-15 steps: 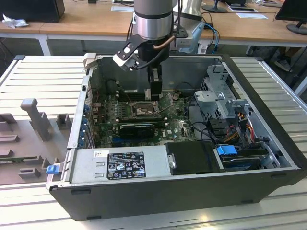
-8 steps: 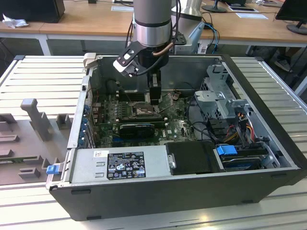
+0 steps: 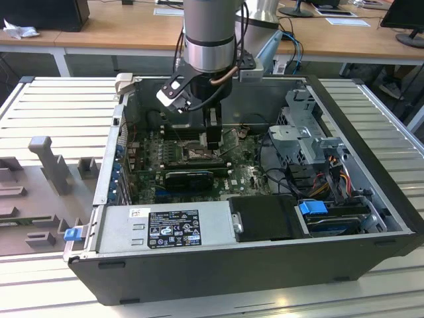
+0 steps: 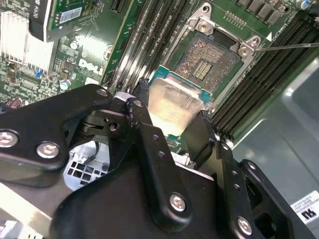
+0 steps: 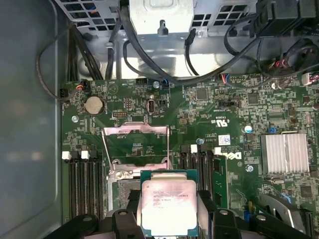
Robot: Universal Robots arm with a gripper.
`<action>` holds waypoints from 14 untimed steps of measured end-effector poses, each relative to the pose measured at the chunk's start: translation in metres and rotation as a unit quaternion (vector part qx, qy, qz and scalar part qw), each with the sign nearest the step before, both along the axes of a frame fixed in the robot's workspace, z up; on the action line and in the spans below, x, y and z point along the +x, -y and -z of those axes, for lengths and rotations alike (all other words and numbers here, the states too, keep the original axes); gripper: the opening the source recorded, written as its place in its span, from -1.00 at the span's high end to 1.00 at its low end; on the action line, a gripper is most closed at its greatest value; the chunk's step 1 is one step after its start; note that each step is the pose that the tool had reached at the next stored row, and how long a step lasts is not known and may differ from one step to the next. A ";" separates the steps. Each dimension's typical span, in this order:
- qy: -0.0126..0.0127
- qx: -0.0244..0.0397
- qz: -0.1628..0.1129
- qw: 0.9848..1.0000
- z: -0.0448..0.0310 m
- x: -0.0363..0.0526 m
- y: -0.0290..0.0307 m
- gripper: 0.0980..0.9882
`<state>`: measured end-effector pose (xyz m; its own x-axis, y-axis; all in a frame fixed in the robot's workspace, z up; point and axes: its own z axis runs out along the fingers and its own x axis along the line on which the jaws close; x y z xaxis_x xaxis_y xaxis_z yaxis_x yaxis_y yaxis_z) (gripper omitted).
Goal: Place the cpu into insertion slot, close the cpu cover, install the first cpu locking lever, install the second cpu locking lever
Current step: 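Place the cpu into insertion slot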
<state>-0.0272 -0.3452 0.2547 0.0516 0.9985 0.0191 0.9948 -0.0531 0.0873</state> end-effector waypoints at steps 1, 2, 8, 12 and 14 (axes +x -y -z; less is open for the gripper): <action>0.000 0.000 0.001 1.000 0.0034 -0.0002 -0.0001 0.02; 0.000 0.000 0.002 1.000 0.0077 -0.0009 -0.0007 0.02; 0.000 0.000 0.001 1.000 0.0148 -0.0092 -0.0112 0.02; 0.000 0.000 -0.005 1.000 0.0226 -0.0149 -0.0120 0.02; 0.000 0.000 -0.005 1.000 0.0250 -0.0160 -0.0138 0.02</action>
<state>-0.0432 -0.3314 0.2297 0.0414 0.9989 0.0201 0.9952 -0.0430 0.0875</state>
